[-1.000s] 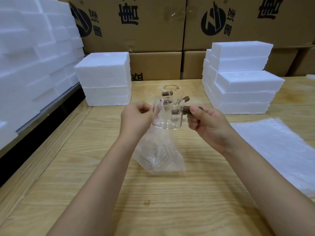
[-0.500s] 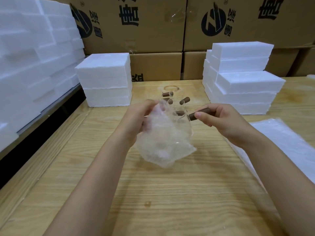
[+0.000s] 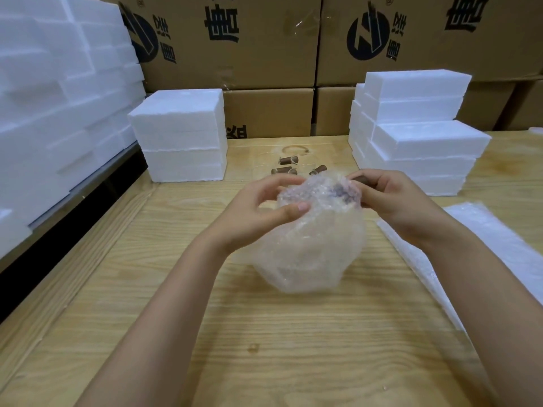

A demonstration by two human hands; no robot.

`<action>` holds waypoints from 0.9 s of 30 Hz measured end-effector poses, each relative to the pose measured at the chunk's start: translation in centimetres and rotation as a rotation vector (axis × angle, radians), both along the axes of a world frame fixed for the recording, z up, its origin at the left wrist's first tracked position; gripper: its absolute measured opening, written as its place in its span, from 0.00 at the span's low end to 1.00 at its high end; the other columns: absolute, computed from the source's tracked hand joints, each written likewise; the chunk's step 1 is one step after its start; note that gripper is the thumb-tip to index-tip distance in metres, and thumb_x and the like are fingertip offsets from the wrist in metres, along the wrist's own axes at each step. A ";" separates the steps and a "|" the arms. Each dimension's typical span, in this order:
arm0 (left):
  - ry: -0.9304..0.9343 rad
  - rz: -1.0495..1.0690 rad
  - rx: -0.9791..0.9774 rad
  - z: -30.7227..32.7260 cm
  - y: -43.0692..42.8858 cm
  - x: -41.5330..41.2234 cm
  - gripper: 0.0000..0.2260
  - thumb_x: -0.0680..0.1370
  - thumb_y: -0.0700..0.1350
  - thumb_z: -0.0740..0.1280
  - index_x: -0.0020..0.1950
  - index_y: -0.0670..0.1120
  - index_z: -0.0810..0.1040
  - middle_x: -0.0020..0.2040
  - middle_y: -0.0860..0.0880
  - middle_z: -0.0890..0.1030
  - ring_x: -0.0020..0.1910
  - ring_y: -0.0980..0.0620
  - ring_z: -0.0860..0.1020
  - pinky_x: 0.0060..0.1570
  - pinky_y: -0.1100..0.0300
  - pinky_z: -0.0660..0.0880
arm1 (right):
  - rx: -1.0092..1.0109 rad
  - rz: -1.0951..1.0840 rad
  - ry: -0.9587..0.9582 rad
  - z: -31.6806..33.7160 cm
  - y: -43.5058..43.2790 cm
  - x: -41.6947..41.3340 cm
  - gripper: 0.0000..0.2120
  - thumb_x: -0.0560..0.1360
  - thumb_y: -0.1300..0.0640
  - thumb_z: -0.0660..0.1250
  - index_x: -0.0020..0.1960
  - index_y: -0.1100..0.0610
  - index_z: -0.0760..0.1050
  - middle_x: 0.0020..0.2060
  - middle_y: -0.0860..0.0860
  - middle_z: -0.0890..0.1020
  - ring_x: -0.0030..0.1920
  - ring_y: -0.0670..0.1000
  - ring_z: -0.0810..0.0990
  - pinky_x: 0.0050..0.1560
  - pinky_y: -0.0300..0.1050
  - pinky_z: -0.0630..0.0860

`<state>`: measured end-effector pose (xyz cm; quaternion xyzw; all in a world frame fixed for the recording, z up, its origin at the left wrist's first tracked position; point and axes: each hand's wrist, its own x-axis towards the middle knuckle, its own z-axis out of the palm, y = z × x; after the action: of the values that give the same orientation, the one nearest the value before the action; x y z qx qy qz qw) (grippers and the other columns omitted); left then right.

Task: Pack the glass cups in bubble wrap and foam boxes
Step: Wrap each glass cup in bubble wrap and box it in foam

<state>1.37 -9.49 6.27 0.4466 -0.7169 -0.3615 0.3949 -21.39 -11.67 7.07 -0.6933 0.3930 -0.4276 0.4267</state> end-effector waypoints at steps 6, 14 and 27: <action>0.476 -0.114 0.068 -0.6 0.0 -1.0 0.21 0.64 0.52 0.72 0.57 0.58 0.80 0.63 0.51 0.79 0.64 0.47 0.76 0.59 0.54 0.75 | 0.135 0.081 -0.103 0.0 0.3 0.6 0.07 0.68 0.52 0.68 0.41 0.52 0.84 0.37 0.50 0.83 0.37 0.48 0.81 0.39 0.41 0.80; 0.204 -0.197 0.116 -1.0 -0.6 1.2 0.34 0.61 0.58 0.74 0.66 0.61 0.70 0.63 0.61 0.76 0.60 0.63 0.76 0.51 0.67 0.76 | 0.147 0.017 -0.127 0.3 0.6 1.1 0.09 0.66 0.49 0.68 0.36 0.53 0.84 0.33 0.53 0.80 0.33 0.49 0.76 0.34 0.38 0.74; 0.348 -0.116 0.204 -2.6 -0.8 -0.5 0.39 0.53 0.68 0.78 0.55 0.45 0.78 0.48 0.50 0.85 0.50 0.49 0.83 0.47 0.57 0.79 | 0.187 0.044 -0.123 0.1 0.2 0.8 0.06 0.61 0.51 0.71 0.35 0.50 0.85 0.34 0.48 0.85 0.34 0.45 0.83 0.32 0.36 0.77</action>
<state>0.92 -10.32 3.70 0.3730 -0.6222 -0.5261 0.4438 -20.59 -11.42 7.21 -0.6316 0.3888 -0.4212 0.5220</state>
